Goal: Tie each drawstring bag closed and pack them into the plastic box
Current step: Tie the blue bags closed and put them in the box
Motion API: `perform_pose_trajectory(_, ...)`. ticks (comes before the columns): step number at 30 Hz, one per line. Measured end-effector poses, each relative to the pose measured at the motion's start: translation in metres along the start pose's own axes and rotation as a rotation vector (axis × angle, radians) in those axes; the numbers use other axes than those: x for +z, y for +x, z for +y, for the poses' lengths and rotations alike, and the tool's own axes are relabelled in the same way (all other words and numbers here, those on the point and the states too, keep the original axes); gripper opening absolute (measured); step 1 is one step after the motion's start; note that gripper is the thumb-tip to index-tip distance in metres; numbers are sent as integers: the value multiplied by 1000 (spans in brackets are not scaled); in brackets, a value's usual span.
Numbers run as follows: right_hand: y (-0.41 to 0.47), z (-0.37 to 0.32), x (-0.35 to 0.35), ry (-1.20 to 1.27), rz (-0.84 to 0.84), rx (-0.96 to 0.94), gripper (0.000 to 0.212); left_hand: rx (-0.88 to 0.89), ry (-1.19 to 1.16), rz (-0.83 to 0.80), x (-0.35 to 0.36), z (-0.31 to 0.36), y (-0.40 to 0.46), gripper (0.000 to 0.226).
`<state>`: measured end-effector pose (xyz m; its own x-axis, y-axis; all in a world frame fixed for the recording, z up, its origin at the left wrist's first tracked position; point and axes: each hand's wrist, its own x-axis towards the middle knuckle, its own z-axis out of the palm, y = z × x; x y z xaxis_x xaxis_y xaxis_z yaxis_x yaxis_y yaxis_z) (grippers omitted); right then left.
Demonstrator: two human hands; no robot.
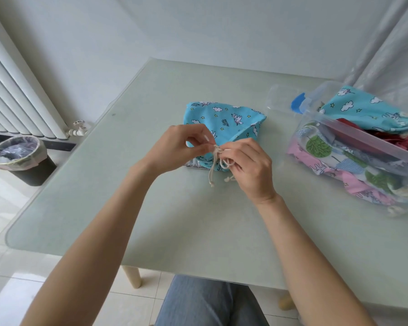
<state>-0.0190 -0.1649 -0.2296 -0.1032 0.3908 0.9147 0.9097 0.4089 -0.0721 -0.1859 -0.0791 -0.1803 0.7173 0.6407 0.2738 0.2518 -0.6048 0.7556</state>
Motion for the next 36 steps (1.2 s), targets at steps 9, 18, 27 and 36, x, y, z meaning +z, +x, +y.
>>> perform_pose_trajectory(9,-3,-3,-1,209,31,228,11,-48,-126,29,10,9,-8,18)
perform_pose_trajectory(18,-5,-2,-4,389,-90,350,9,-83,-106,143,12,-4,-11,9)
perform_pose_trajectory(27,-5,2,-18,413,-121,617,7,-42,241,441,14,-22,-22,18)
perform_pose_trajectory(36,-5,8,-39,242,-312,552,15,-168,200,368,12,-24,-22,28)
